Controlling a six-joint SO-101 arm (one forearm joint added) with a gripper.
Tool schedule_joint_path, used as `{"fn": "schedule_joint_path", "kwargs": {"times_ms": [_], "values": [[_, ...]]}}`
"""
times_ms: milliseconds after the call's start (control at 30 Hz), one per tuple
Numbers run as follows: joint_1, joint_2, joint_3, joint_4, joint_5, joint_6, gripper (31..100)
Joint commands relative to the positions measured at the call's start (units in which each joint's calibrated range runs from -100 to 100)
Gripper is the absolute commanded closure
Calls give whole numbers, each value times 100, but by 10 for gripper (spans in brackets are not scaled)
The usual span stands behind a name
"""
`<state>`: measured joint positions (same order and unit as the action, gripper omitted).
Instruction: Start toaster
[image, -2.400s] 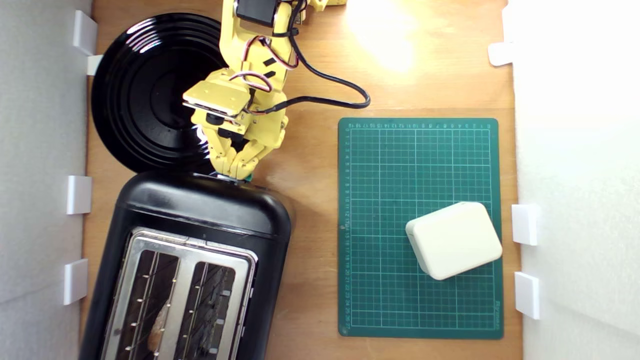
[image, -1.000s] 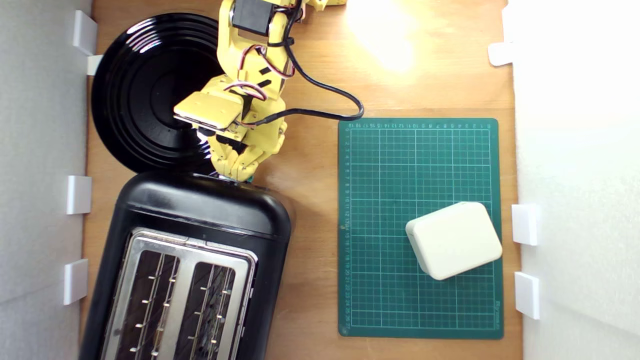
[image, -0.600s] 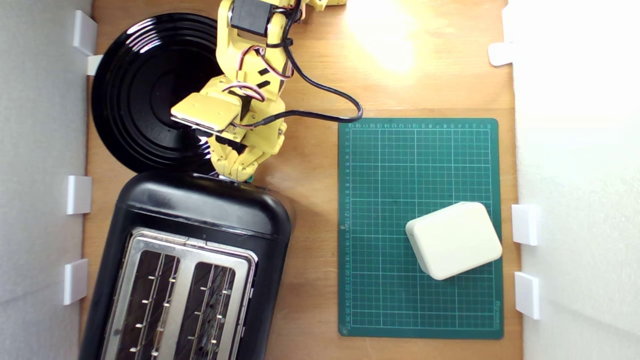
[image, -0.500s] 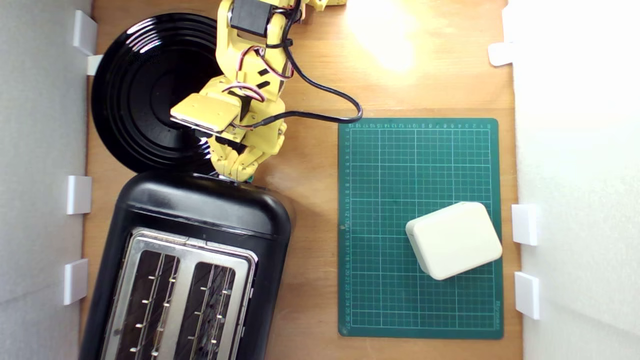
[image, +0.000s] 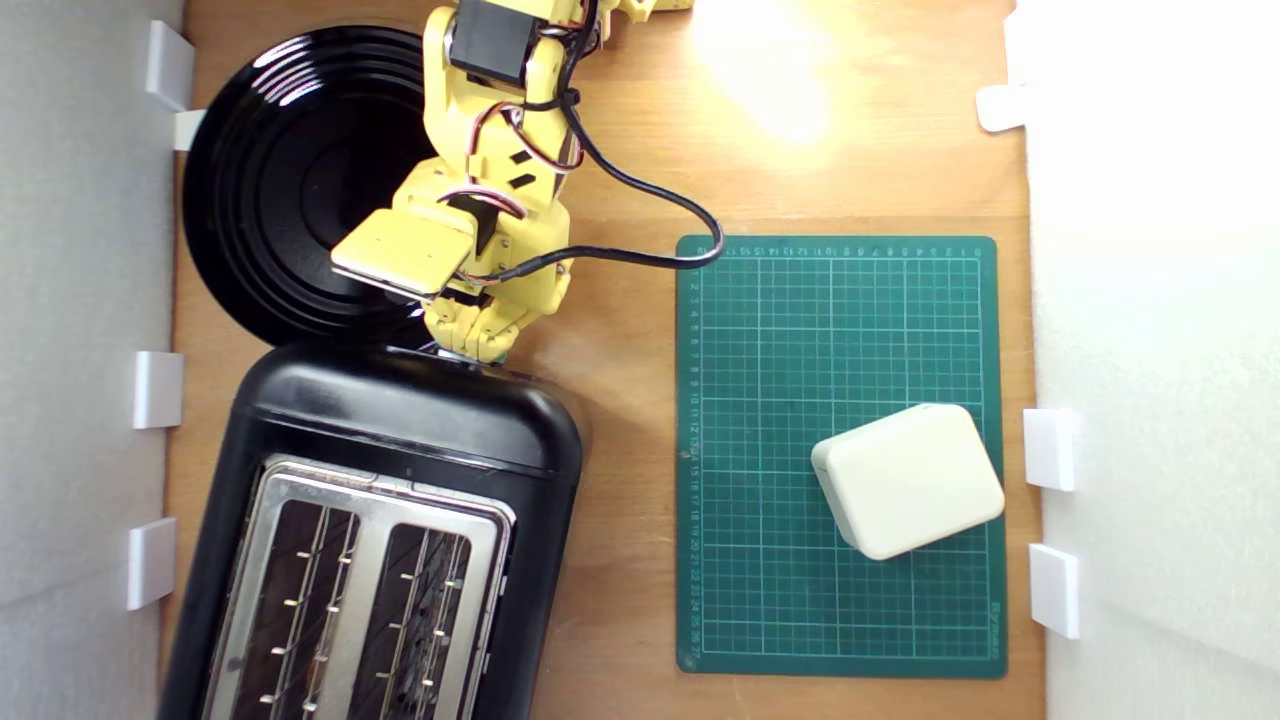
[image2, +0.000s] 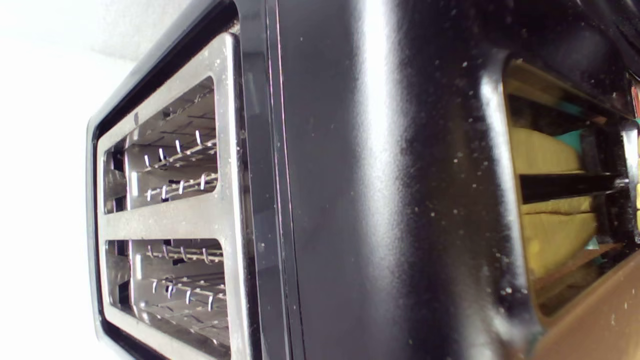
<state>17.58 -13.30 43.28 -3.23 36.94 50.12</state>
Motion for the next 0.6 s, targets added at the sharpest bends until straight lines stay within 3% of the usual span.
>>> {"fn": "schedule_joint_path", "kwargs": {"times_ms": [0,300,567], "values": [[-44,-111,56,4,396,-13,988],[36,-785,-298,22,491,-19,989],[520,-2517,-2370,-259,2366,-24,989]]}}
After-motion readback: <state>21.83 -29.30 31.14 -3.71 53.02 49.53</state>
